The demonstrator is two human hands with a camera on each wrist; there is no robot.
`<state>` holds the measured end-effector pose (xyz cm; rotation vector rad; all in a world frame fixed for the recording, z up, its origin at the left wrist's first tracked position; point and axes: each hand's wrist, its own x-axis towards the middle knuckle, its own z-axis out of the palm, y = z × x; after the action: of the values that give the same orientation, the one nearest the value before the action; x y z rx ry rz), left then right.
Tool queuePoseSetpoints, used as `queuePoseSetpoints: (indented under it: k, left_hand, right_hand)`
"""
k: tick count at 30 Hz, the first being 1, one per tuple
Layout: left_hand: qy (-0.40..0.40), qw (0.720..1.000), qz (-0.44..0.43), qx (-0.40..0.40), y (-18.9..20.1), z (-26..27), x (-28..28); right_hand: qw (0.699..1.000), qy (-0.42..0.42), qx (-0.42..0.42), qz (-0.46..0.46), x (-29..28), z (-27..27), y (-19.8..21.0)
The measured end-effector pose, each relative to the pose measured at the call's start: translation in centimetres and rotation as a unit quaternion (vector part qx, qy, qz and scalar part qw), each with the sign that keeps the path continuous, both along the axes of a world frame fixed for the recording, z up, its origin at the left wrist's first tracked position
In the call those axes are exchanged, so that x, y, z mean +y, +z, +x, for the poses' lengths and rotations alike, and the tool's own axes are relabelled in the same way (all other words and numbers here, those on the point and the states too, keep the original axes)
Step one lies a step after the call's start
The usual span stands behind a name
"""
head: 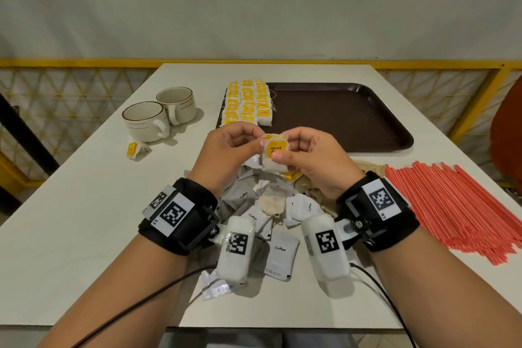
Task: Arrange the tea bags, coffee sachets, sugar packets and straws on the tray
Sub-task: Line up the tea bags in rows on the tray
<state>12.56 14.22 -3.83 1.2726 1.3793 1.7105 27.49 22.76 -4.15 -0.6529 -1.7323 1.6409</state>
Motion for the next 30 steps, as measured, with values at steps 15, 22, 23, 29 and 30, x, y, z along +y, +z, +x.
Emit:
queuePoseSetpoints:
  k: [15, 22, 23, 29, 30]
  left_hand:
    - [0.075, 0.996, -0.009, -0.042, 0.2, -2.4, -0.2]
    - [0.048, 0.996, -0.038, -0.057, -0.2, -2.1, -0.1]
    - [0.041, 0.997, -0.041, -0.058, -0.2, -2.1, -0.1]
    - [0.048, 0.996, -0.035, -0.065, -0.2, -2.0, 0.0]
    - [0.048, 0.996, -0.033, -0.063, -0.1, -2.0, 0.0]
  right_hand:
    - [0.923, 0.123, -0.295, 0.216, -1.3, 1.3, 2.9]
    - [0.833, 0.169, -0.425, 0.310, -2.6, 0.3, 1.3]
    - [0.837, 0.163, -0.419, 0.313, -2.5, 0.2, 1.4]
    - [0.872, 0.121, -0.349, 0.322, -1.0, 0.7, 3.4]
    - [0.892, 0.125, -0.312, 0.304, -0.8, 0.8, 3.9]
